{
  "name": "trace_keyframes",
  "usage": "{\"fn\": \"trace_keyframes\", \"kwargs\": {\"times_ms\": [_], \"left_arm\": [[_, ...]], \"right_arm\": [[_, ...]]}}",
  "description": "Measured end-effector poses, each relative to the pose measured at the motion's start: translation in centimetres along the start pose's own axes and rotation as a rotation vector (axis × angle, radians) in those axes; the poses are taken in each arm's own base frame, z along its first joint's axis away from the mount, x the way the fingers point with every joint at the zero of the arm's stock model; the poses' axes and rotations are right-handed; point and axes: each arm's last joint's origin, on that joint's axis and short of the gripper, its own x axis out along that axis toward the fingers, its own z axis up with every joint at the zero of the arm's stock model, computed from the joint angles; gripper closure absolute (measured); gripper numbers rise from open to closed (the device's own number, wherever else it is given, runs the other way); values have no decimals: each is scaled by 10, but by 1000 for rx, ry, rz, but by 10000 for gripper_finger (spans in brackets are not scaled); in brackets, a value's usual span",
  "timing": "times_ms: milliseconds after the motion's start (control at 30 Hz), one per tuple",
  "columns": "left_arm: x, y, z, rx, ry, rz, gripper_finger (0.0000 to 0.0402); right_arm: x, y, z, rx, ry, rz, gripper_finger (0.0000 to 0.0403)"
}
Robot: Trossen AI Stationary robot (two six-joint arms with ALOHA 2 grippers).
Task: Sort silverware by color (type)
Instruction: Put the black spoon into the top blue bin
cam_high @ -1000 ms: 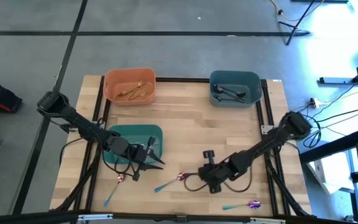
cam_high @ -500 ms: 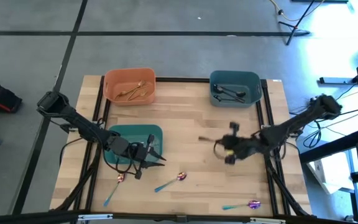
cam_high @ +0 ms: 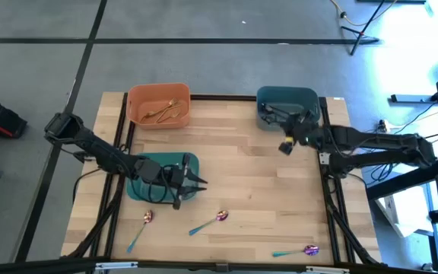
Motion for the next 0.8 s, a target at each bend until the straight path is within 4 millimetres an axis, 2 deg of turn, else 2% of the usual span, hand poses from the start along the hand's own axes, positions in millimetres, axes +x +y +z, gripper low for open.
{"fn": "trace_keyframes", "kwargs": {"times_ms": [133, 333, 600, 800], "left_arm": [[2, 9, 1, 23, -5, 36, 316], [5, 28, 0, 103, 4, 105, 316], [8, 49, -1, 126, 16, 169, 316], [8, 58, -2, 131, 26, 184, 316]], "right_arm": [[16, -28, -2, 2, 56, -49, 400], [38, -63, -3, 149, 62, -102, 401], [76, -89, -13, 136, 125, -67, 401], [103, -101, -26, 230, 207, -83, 402]]}}
